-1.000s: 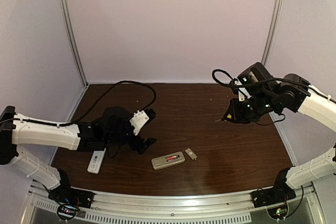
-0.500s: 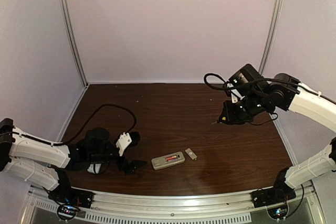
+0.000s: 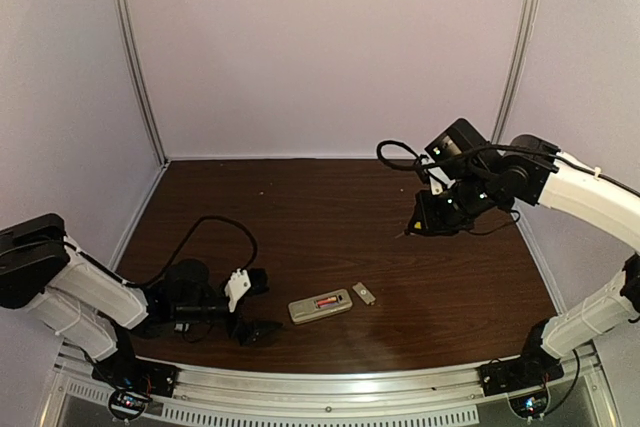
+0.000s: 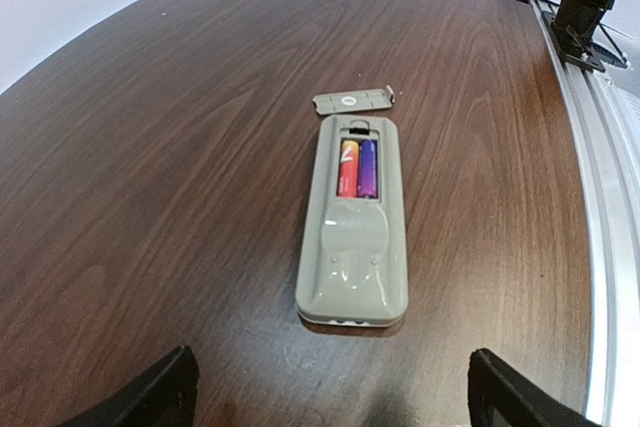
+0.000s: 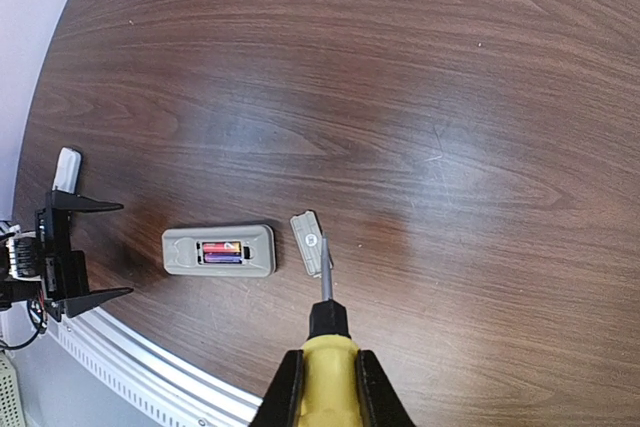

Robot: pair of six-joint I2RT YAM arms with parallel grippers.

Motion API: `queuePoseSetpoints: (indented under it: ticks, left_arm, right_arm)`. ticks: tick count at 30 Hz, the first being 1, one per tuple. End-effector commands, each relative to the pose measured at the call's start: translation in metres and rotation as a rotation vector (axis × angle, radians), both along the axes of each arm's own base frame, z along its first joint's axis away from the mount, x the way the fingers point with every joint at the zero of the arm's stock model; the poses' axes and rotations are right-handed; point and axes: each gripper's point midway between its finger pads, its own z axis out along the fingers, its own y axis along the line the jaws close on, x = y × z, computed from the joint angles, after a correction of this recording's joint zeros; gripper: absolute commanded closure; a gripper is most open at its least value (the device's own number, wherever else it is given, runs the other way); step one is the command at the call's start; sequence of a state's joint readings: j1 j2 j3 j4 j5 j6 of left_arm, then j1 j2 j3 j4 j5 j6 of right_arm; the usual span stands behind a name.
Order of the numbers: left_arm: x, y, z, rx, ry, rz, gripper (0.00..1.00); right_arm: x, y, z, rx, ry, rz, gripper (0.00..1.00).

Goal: Unload the batteries from the remote control
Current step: Pick up the remote control without the battery cover from the center of the board.

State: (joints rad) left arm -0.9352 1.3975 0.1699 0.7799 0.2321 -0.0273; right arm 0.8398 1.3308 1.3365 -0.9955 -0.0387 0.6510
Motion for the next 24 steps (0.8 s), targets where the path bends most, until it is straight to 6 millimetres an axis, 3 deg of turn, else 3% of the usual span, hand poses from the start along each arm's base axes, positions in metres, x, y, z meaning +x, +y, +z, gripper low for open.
queuePoseSetpoints:
  ticks: [1,14,24]
  left_arm:
    - [0.004,-0.018,0.013,-0.066,-0.067,-0.051,0.05]
    - [0.011,-0.057,-0.004,-0.056,-0.090,-0.130,0.11]
    - [0.015,-0.073,-0.017,-0.054,-0.073,-0.106,0.17]
  right_arm:
    - [0.003,0.001,0.007,0.012,-0.013,0.002,1.00]
    - [-0.006,-0.015,0.012,0.002,-0.013,-0.036,1.00]
    - [-0.012,-0.023,0.010,-0.001,-0.006,-0.047,1.00]
